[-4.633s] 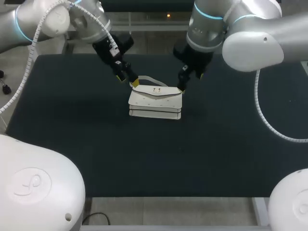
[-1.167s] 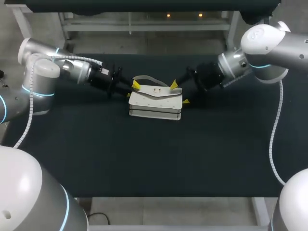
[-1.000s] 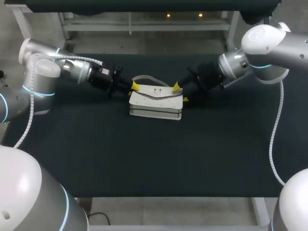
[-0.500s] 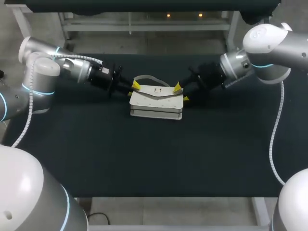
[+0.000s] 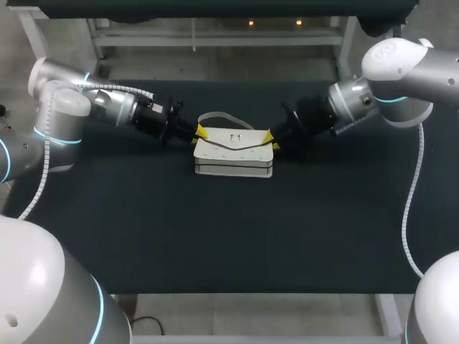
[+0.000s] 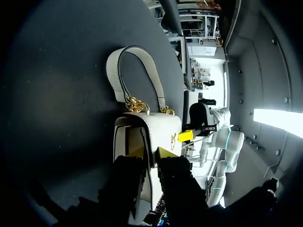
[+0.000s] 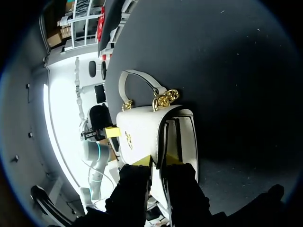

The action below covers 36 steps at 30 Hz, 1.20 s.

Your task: Pick up the bag, open it, inspect its contents, close it, and place it on the opposite side

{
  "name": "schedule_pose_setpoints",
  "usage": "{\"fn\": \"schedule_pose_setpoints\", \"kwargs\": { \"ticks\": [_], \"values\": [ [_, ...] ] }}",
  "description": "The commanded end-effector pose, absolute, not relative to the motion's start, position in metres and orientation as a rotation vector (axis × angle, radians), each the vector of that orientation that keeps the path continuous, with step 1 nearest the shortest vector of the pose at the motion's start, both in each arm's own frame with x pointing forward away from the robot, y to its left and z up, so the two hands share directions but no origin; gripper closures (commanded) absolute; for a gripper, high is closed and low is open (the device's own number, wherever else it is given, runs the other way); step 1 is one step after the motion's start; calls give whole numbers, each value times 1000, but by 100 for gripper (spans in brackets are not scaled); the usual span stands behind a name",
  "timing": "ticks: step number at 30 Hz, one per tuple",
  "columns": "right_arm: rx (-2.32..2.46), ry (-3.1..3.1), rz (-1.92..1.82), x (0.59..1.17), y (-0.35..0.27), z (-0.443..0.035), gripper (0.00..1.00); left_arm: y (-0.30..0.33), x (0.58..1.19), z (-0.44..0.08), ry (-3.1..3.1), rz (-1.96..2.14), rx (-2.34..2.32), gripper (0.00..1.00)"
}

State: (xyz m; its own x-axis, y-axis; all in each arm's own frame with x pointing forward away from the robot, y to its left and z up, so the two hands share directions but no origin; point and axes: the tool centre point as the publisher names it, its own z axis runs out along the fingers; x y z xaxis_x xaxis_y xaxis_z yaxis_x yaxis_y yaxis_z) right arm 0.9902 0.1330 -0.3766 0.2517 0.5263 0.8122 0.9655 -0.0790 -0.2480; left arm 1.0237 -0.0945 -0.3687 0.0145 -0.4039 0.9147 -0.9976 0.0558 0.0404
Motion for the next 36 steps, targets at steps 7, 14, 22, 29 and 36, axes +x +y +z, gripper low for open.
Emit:
{"fn": "schedule_pose_setpoints", "kwargs": {
  "ticks": [7, 14, 22, 29, 36],
  "values": [
    [-1719, -1393, -702, 991, 130, -371, 88, -92, 1016, -357, -1534, 948, 1461, 0],
    [-1744, -1411, -715, 985, 116, -359, 0, -77, 1006, -338, -1550, 988, 1456, 0],
    [-1749, -1395, -738, 974, 101, -356, 0, -65, 997, -329, -1565, 1012, 1493, 0],
    [-1719, -1403, -722, 969, 108, -360, 44, -56, 994, -329, -1562, 1003, 1530, 0],
    [-1703, -1415, -710, 970, 116, -363, 64, -46, 991, -326, -1561, 997, 1559, 0]
  ]
}}
